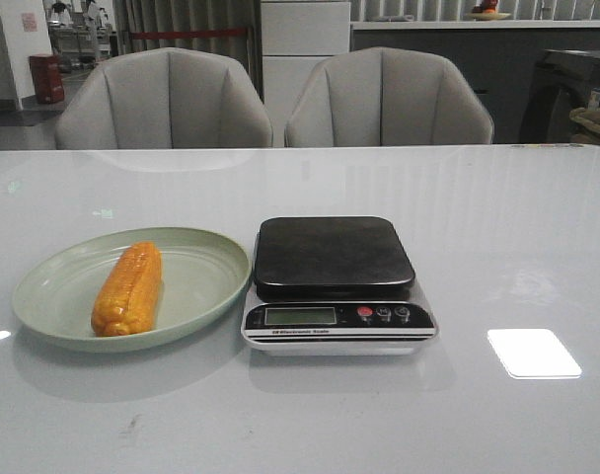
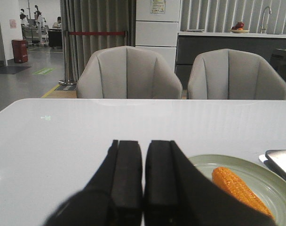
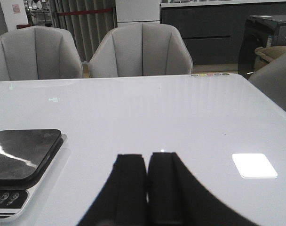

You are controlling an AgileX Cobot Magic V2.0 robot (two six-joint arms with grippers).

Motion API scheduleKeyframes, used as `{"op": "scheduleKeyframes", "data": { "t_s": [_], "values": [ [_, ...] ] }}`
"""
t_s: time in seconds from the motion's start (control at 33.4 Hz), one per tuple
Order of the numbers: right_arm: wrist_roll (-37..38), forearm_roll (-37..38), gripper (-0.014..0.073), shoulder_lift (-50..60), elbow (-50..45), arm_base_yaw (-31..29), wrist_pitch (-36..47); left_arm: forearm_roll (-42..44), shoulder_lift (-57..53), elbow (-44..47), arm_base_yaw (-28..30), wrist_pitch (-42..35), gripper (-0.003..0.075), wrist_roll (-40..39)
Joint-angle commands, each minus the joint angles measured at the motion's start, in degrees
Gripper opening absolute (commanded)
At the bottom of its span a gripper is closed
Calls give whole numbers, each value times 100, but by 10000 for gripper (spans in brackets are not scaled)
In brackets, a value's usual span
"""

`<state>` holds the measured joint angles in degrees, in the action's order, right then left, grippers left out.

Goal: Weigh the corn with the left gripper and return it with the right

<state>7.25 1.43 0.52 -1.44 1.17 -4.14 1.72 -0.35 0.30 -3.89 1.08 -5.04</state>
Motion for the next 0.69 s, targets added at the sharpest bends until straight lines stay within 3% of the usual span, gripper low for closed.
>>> {"op": "scheduleKeyframes", "data": {
  "t_s": [0.0,0.66],
  "values": [
    [-11,57,156,110,-65,-5,460,-55,-109,189,-2,-473,115,-40],
    [-11,57,156,110,-65,-5,460,4,-109,189,-2,-514,115,-18]
  ]
}}
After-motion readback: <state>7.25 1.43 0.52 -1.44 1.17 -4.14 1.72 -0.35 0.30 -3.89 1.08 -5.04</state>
